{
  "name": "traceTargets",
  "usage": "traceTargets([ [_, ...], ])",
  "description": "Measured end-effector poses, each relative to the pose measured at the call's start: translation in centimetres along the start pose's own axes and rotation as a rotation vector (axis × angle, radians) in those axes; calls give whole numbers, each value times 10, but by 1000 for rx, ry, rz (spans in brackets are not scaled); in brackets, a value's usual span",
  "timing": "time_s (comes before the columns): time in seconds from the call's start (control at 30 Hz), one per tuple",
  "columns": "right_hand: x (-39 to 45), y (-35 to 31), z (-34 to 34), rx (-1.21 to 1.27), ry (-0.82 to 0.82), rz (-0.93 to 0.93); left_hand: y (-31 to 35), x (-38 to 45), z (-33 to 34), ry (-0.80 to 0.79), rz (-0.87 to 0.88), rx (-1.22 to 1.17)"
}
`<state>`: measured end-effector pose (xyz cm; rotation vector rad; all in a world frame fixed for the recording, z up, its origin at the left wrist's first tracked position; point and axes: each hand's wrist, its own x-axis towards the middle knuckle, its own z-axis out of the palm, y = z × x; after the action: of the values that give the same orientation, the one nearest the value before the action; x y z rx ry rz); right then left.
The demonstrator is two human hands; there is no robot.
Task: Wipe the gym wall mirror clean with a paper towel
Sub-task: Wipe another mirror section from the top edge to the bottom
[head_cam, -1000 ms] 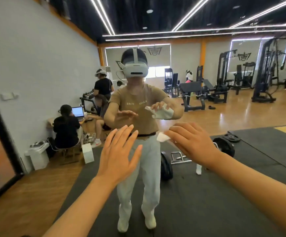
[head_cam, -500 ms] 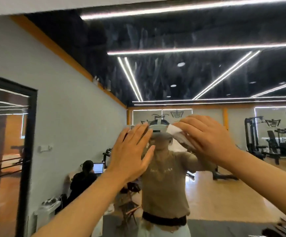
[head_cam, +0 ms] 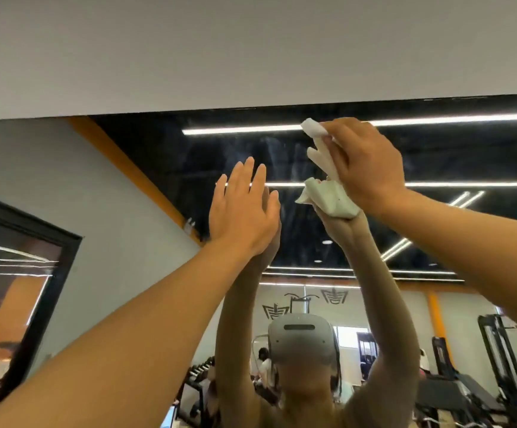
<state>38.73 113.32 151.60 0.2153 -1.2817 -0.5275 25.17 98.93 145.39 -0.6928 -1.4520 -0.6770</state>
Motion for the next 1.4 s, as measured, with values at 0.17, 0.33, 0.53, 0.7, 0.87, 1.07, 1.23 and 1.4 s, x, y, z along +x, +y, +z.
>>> traceTargets([
  [0.17,73,-20,55,53,-4,75,-25,51,7,-31,-98,6],
  [0.33,109,-52,109,77,-133,35,-41,54,22,-6,-107,-51],
  [0.53,121,-62,136,-7,-426,-106,-47,57,25,63,-83,-101],
  [0.7,123,-40,120,-130,-565,-272,-52,55,24,2,-92,-80],
  [0.87,112,22,91,-146,-422,14,-54,54,22,-35,-76,-73],
  [1.07,71,112,35,-289,-294,424,-56,55,23,-18,-66,-63],
  [1.23,78,79,48,-269,-213,472,-54,53,22,-26,-70,-66],
  [1.4,108,0,91,-164,-297,279,-54,52,23,11,-70,-98],
])
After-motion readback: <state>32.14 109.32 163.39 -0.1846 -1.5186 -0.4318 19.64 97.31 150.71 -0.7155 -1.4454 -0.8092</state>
